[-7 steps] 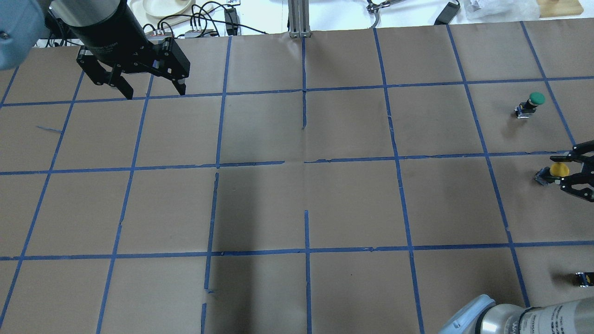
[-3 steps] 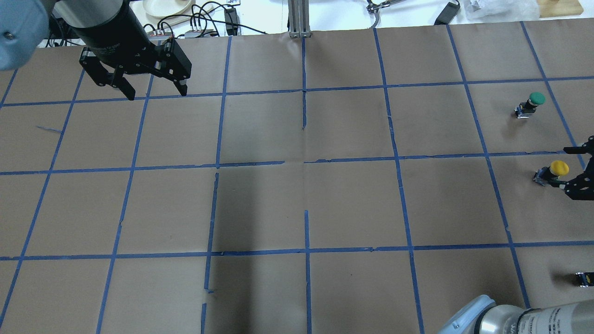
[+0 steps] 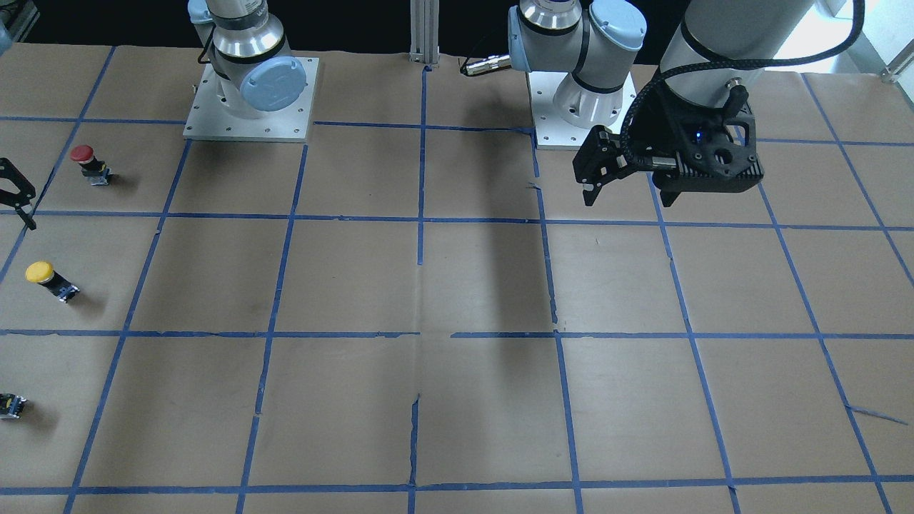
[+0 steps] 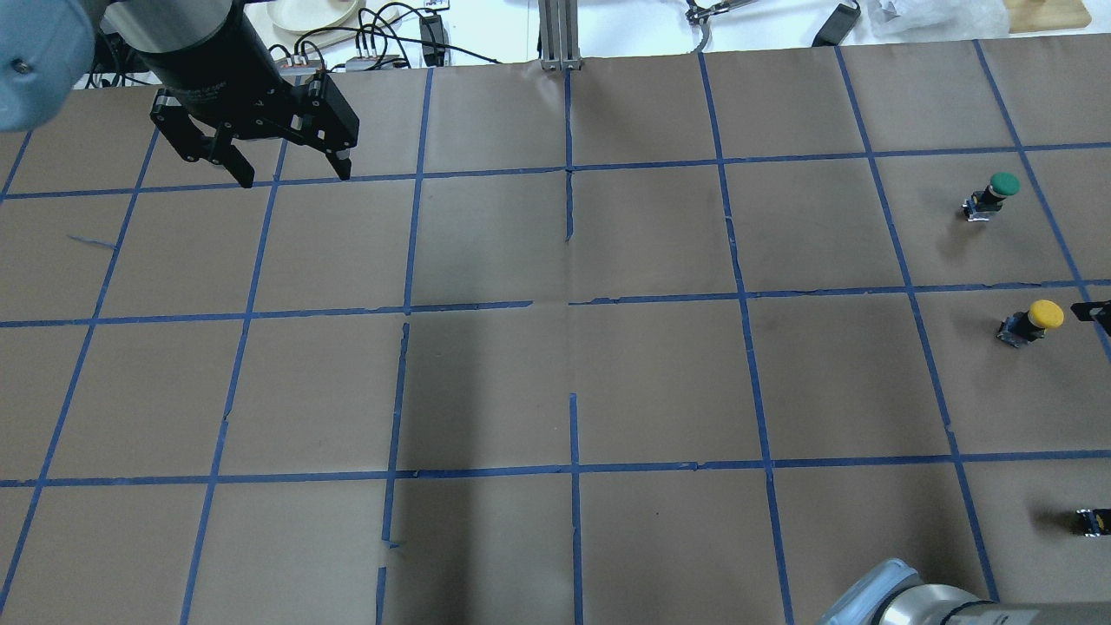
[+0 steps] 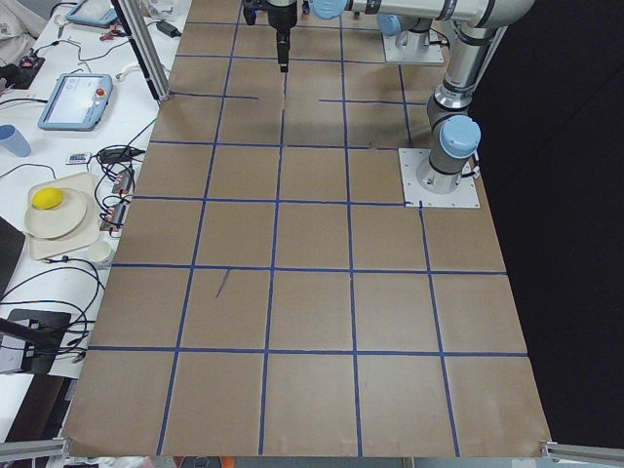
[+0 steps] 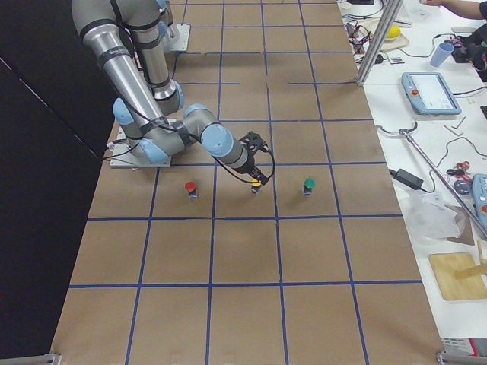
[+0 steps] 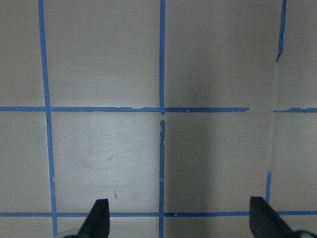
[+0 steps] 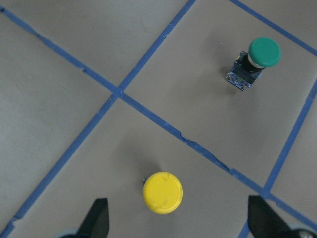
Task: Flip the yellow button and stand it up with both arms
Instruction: 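Open the right gripper and lift it off the yellow button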
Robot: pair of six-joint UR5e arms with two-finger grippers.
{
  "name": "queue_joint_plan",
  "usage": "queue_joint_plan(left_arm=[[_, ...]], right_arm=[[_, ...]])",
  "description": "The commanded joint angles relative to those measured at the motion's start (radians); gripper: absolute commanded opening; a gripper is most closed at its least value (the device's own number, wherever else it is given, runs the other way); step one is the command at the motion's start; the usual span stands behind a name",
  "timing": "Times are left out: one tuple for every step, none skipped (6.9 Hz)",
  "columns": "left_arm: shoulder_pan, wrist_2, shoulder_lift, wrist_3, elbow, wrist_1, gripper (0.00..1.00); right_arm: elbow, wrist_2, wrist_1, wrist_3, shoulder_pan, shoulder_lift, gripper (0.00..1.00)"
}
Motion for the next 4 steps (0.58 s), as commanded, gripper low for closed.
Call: queue_joint_plan(left_arm=[[0.0,-0.001,-0.005,0.0,0.003,0.0,1.0],[0.001,-0.001,-0.006,0.0,0.006,0.0,1.0],[0.002,0.0,-0.006,0.0,0.002,-0.002,1.0],[0.002,0.0,-0.006,0.0,0.005,-0.002,1.0]], right_arm=[[-0.107,-0.169,0.155,0.475,0.104,-0.046,1.0],[-0.196,-0.229,0.294,0.697,0.186,-0.046,1.0],[-0.282,-0.271,0.43,0.954,0.272,-0.043,1.0],[-0.343,-0.283,0.532,1.171,0.375,-0.043,1.0]])
